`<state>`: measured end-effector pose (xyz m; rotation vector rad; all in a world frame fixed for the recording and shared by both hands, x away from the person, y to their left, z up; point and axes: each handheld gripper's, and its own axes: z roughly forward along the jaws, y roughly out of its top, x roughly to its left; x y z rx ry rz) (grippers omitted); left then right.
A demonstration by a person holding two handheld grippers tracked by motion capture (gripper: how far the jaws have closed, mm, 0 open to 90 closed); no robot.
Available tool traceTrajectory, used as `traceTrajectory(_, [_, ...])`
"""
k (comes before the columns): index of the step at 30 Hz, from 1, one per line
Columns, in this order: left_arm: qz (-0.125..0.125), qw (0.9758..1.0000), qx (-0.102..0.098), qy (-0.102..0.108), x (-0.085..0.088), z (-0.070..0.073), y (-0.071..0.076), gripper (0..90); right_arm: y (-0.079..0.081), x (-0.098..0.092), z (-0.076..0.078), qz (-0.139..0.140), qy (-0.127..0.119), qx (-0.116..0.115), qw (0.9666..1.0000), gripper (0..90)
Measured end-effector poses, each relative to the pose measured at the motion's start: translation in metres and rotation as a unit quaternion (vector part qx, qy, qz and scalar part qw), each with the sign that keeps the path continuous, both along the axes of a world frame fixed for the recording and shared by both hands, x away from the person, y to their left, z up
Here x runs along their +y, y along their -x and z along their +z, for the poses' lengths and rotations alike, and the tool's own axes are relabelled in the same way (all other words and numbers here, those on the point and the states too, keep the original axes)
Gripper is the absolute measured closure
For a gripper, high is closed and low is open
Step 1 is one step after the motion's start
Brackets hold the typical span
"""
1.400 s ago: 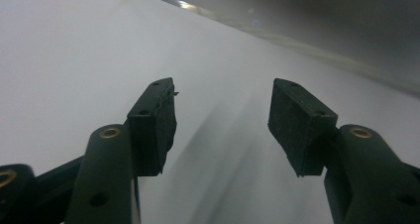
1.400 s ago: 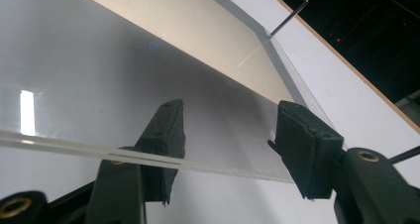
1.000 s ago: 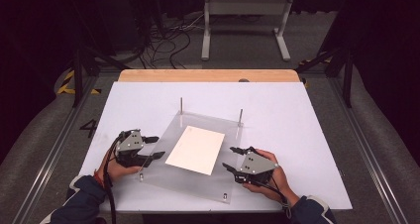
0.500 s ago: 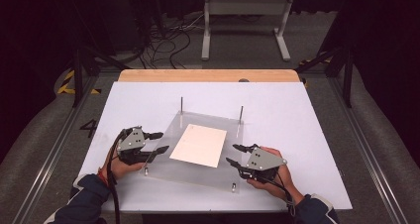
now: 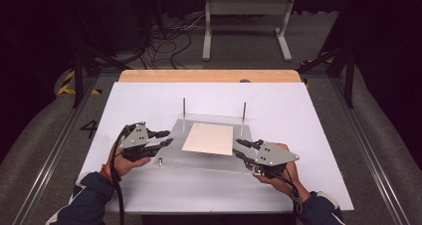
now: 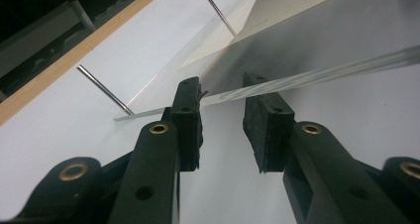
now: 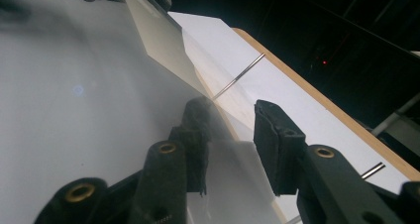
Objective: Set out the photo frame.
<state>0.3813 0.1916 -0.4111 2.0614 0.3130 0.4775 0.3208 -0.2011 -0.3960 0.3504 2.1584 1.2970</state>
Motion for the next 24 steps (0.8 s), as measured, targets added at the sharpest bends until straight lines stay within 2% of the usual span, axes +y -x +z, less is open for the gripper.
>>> traceTrajectory(10, [-0.006, 1.0000, 0.004, 0.000, -0.007, 0.009, 0.004, 71.3, 0.001, -0.007, 0.010, 0.022, -0.015, 0.014, 0.9995, 65.5])
traceTrajectory(12, [-0.017, 0.9997, 0.008, 0.014, -0.007, 0.013, 0.008, 71.4, 0.003, -0.008, 0.014, 0.033, -0.023, 0.019, 0.9990, 65.7])
traceTrajectory(18, [-0.031, 0.9993, 0.005, 0.023, -0.010, 0.023, 0.016, 72.4, 0.008, -0.014, 0.023, 0.046, -0.037, 0.030, 0.9978, 66.2])
traceTrajectory(22, [-0.027, 0.9987, 0.008, 0.043, -0.013, 0.025, 0.013, 72.0, 0.009, -0.016, 0.027, 0.046, -0.042, 0.034, 0.9975, 66.8])
traceTrajectory(24, [-0.027, 0.9978, 0.017, 0.058, -0.015, 0.025, 0.008, 71.5, 0.006, -0.018, 0.031, 0.044, -0.046, 0.041, 0.9971, 66.8])
